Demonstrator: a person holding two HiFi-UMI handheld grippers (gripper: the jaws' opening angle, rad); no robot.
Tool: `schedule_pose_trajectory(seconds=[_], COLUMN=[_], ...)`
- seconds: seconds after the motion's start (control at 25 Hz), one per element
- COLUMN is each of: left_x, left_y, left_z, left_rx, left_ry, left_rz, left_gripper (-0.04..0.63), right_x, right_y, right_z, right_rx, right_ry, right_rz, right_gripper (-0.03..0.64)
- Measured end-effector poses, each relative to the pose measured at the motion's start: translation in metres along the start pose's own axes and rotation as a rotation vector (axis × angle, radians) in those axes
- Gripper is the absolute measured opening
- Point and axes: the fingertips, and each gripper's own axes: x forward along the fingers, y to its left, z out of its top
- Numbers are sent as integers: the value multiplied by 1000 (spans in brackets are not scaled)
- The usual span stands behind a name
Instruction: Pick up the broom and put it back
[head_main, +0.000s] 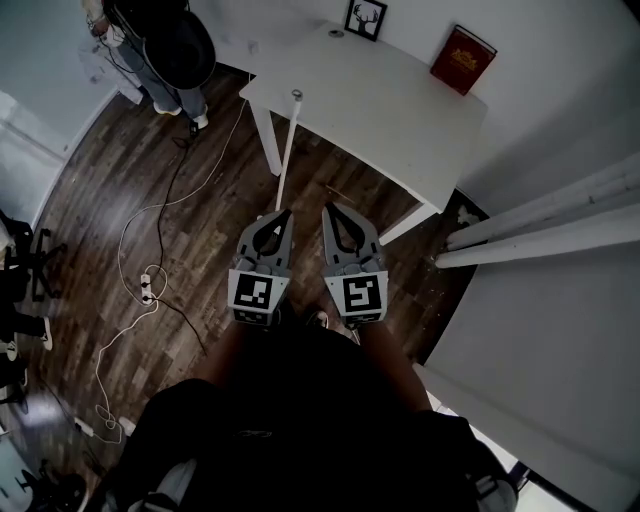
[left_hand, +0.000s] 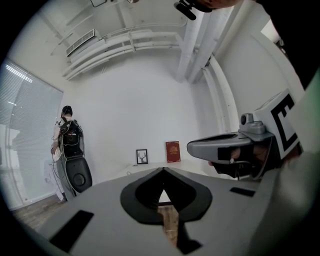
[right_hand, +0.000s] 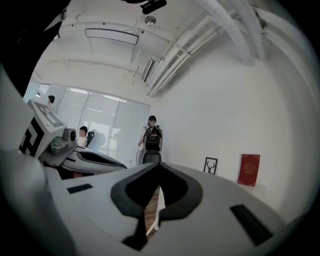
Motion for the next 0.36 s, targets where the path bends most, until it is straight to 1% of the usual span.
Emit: schedule_pose_trajectory(seconds=[0.12,0.24,0.36], left_x=[-2,-4,-5], left_y=[-3,-3,0], left_z=[-2,-8,-12], left_rx=[3,-5,14], left_ry=[-3,8,36], left_rz=[2,9,14], left_gripper=[0,0,0], right_x=[-3,-4,-3], right_y=[2,8,11], right_z=[-4,-2,0], right_rx=[-25,20,42], right_ry=[10,-1,-9], right_rz=[6,13,16], right_gripper=[21,21,21])
